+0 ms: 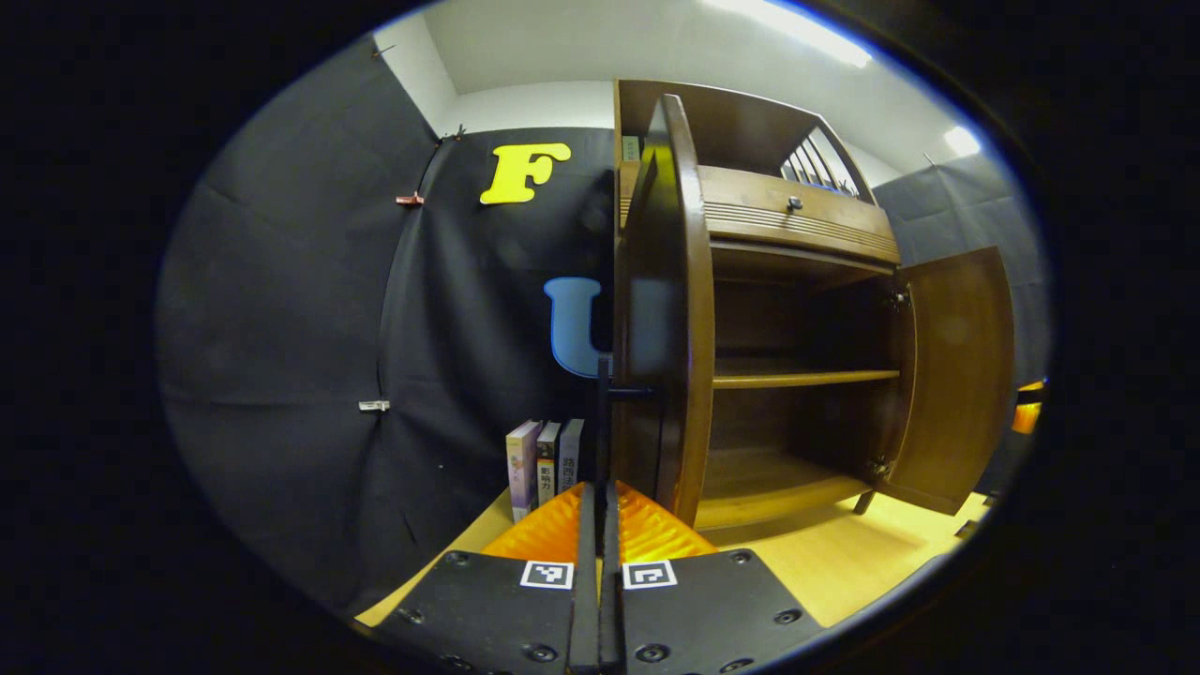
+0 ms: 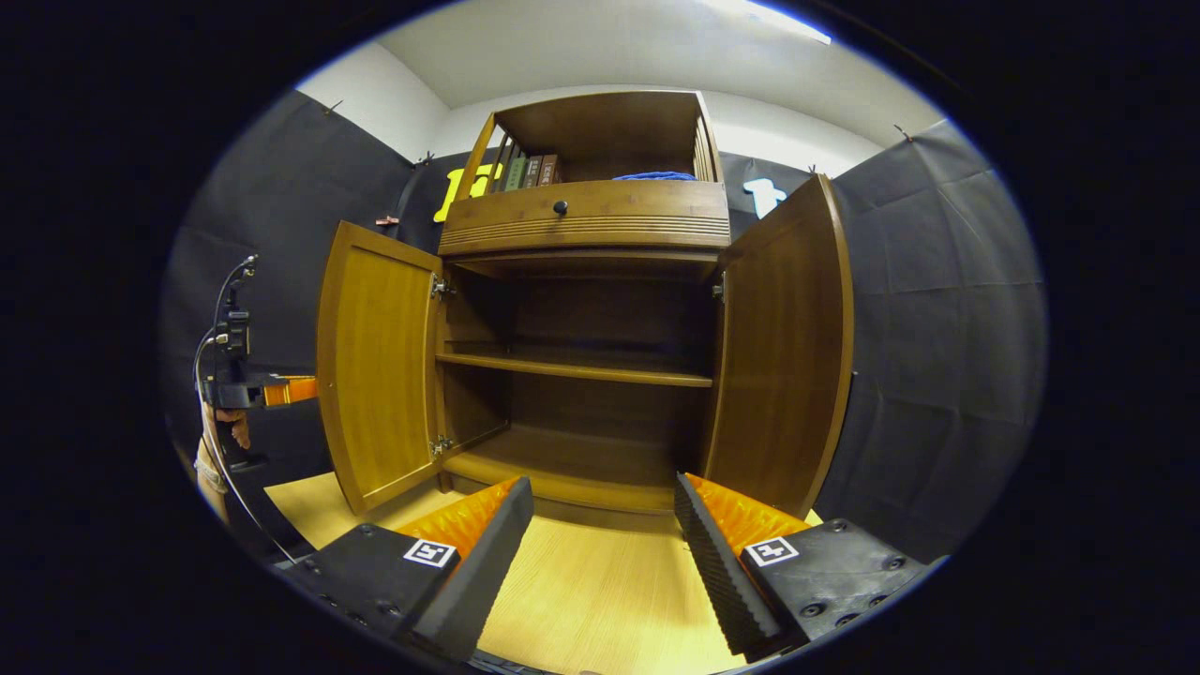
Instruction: Open the right door of the double-door shoe cabinet with the right hand, and open the left door with the left hand.
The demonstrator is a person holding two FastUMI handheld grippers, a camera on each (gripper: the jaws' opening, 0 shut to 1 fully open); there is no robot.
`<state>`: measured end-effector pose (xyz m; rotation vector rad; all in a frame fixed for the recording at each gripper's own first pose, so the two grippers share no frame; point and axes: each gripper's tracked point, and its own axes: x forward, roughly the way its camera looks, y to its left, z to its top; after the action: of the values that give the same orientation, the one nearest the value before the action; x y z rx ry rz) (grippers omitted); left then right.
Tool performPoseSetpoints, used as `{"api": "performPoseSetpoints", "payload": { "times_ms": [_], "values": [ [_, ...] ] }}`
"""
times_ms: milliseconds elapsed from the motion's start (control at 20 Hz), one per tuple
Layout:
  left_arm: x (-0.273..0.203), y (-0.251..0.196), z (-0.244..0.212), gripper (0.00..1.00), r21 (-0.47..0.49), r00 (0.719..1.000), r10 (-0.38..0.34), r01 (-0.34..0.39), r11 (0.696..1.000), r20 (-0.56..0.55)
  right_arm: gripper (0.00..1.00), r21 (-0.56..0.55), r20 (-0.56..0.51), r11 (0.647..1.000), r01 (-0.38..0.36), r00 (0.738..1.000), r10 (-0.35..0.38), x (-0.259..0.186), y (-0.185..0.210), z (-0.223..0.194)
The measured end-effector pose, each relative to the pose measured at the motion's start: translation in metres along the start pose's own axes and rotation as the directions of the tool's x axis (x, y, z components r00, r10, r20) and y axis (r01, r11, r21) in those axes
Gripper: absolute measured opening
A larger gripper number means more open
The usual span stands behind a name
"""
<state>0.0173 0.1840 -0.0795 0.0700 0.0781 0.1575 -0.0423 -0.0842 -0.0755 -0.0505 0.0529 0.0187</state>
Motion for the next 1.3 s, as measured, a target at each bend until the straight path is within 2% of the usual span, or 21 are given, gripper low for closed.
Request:
{"api": "performPoseSetpoints", "payload": {
  "times_ms": [150,350,500,600,750,850,950,1050,1200,1250,1300],
  "values": [
    [-0.011,0.002,0.005,0.05,0.013,0.999,0.037,-0.037,0.999,0.015,0.96,0.000,0.012,1.000,0.020,1.000,-0.020,0.000,-0.010,0.003],
    [-0.031,0.002,0.001,0.05,-0.113,0.994,0.072,-0.081,0.990,-0.078,0.96,0.013,0.021,1.000,0.017,1.000,-0.017,-0.002,-0.013,0.006],
    [-0.057,-0.008,0.013,0.05,-0.133,0.995,0.073,-0.081,0.988,-0.064,0.96,-0.007,0.027,1.000,0.028,0.999,-0.028,-0.002,-0.017,0.005],
    [-0.066,-0.013,0.020,0.12,-0.099,0.994,0.102,-0.106,0.989,-0.048,0.96,-0.009,0.020,1.000,0.018,1.000,-0.018,0.000,-0.014,0.004],
    [-0.074,-0.037,0.034,0.43,-0.024,0.994,0.113,-0.113,0.993,-0.002,0.96,-0.014,0.020,1.000,0.011,1.000,-0.010,0.003,-0.008,0.004],
    [-0.075,-0.070,0.043,0.64,0.023,0.997,0.065,-0.065,0.998,0.031,0.96,-0.023,0.029,0.999,0.034,0.999,-0.034,0.008,-0.005,0.006],
    [-0.078,-0.105,0.052,0.67,0.059,0.998,-0.002,-0.002,0.998,0.068,0.96,-0.012,0.035,1.000,0.017,0.999,-0.017,0.011,0.011,0.007],
    [-0.079,-0.135,0.056,0.66,0.077,0.994,-0.061,0.054,0.996,0.094,0.96,0.007,0.036,1.000,0.000,0.999,-0.001,0.016,0.025,0.012],
    [-0.081,-0.163,0.063,0.64,0.065,0.987,-0.108,0.101,0.993,0.116,0.97,-0.029,0.041,0.999,0.020,0.999,-0.019,0.021,0.033,0.021],
    [-0.081,-0.170,0.062,0.76,0.059,0.987,-0.113,0.107,0.993,0.115,0.95,-0.050,0.045,0.998,0.031,0.999,-0.028,0.022,0.035,0.024],
    [-0.081,-0.172,0.064,0.70,0.049,0.987,-0.112,0.107,0.993,0.114,0.97,-0.062,0.055,0.997,0.037,0.998,-0.033,0.022,0.037,0.029]
  ]
}}
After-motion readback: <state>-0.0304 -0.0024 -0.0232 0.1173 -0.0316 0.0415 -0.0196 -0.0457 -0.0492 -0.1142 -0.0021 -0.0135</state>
